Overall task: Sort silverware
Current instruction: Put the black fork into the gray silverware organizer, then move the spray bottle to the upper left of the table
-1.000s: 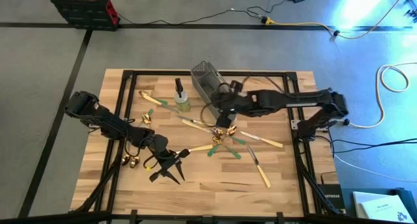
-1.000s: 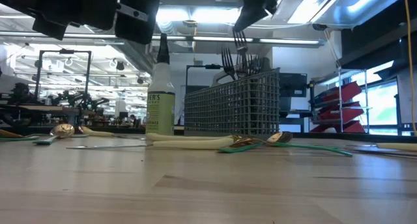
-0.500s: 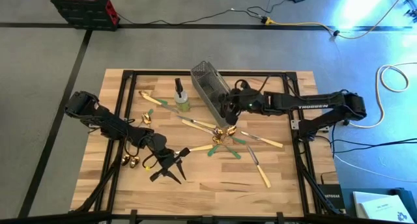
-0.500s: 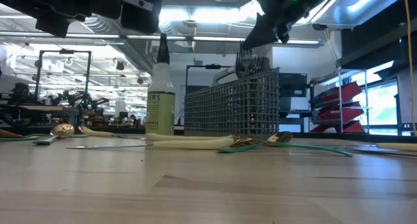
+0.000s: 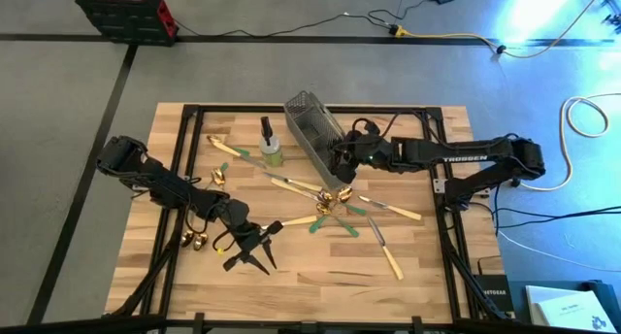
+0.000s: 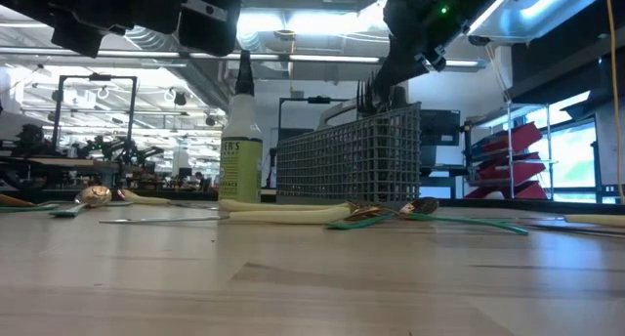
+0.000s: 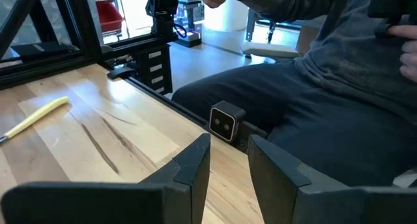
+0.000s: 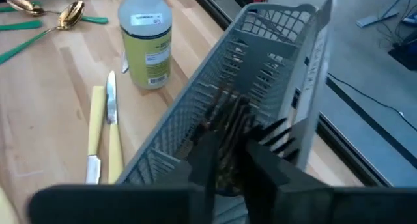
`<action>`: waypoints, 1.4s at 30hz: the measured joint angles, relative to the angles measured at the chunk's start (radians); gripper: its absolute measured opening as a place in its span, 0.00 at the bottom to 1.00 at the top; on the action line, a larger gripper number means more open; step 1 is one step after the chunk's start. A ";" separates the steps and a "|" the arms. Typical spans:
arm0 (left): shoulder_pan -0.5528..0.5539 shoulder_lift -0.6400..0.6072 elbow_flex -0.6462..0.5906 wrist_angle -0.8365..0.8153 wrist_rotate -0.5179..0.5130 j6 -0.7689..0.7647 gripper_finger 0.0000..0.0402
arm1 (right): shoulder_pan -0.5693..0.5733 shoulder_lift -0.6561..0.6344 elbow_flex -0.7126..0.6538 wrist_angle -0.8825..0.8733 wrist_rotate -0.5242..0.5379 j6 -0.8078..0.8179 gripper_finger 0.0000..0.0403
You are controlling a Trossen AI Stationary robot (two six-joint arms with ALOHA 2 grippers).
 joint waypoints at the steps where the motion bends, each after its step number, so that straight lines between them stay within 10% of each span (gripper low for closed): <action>1: 0.000 0.000 0.000 0.000 0.000 0.000 0.22 | 0.001 0.000 0.000 0.003 0.000 0.000 0.20; 14: 0.000 0.000 0.000 -0.002 0.000 0.000 0.22 | 0.001 -0.040 0.131 -0.175 0.017 0.068 0.57; 32: -0.001 0.000 0.000 -0.083 -0.043 -0.007 0.22 | 0.233 -0.034 0.356 -0.369 0.101 0.152 0.60; 42: -0.001 0.000 0.000 -0.082 -0.200 0.003 0.22 | 0.429 0.173 0.356 -0.356 0.238 0.260 0.60</action>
